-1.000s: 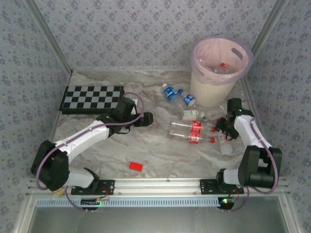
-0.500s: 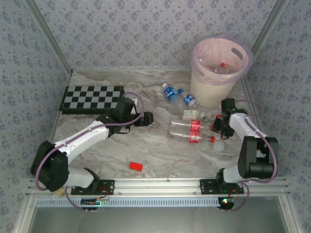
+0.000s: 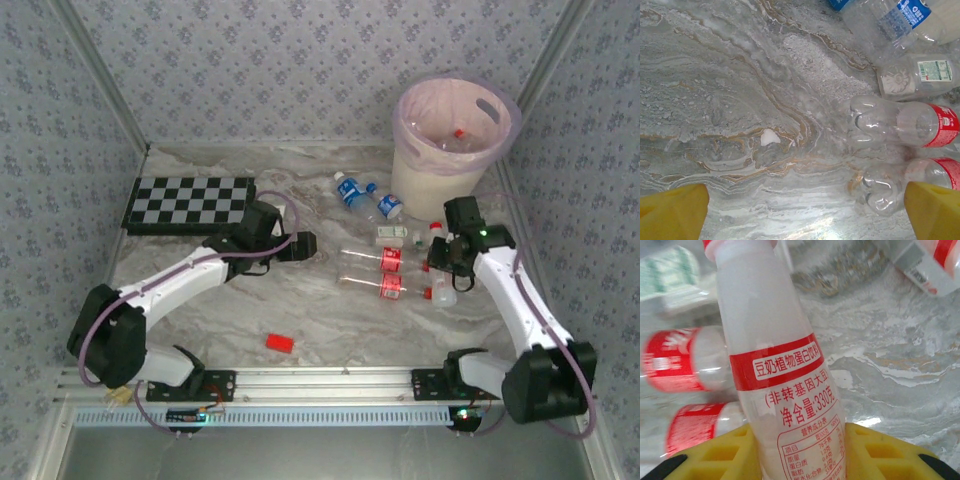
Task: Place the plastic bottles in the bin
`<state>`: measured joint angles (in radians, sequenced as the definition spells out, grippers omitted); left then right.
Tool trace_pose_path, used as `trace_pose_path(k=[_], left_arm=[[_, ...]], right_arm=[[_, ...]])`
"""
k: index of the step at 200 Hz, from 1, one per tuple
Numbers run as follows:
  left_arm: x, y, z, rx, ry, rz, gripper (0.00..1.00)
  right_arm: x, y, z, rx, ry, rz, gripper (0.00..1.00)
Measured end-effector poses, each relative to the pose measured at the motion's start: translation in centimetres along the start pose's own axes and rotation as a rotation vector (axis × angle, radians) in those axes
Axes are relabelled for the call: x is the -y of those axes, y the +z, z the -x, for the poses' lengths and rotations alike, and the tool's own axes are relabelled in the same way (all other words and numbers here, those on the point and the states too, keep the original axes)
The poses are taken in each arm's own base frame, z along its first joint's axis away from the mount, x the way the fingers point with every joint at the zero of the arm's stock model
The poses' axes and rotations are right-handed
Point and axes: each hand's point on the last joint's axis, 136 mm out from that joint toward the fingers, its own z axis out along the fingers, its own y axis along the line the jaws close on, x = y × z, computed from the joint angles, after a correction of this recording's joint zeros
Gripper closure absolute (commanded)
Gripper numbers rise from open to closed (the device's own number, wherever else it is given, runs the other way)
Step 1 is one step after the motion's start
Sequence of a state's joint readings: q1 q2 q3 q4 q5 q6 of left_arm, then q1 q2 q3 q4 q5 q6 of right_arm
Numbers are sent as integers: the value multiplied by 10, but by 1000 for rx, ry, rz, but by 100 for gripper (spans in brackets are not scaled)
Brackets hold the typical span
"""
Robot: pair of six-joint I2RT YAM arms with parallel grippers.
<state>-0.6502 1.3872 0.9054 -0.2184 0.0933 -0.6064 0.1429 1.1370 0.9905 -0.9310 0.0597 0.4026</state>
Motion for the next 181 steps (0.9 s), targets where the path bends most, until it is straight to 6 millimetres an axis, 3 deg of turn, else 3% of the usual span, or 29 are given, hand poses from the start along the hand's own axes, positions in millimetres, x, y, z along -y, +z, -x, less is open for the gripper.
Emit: trace_pose_path(k=[27, 66, 100, 131, 159, 181], left_arm=[[1, 6, -2, -8, 1, -1, 0], [21, 8, -20, -52, 100, -29, 0], [38, 3, -30, -89, 184, -50, 0], [52, 0, -49, -130, 285, -63, 0], [62, -2, -68, -167, 359, -77, 0], [62, 0, -72, -180, 374, -73, 0]], right_arm=[[-26, -58, 22, 114, -32, 138, 60], [-61, -168, 82, 388, -92, 328, 60], [-75, -226, 141, 583, -152, 331, 60], [-66, -233, 214, 708, -147, 232, 62], [-44, -220, 283, 775, -119, 96, 64], [-36, -205, 325, 803, -140, 0, 65]])
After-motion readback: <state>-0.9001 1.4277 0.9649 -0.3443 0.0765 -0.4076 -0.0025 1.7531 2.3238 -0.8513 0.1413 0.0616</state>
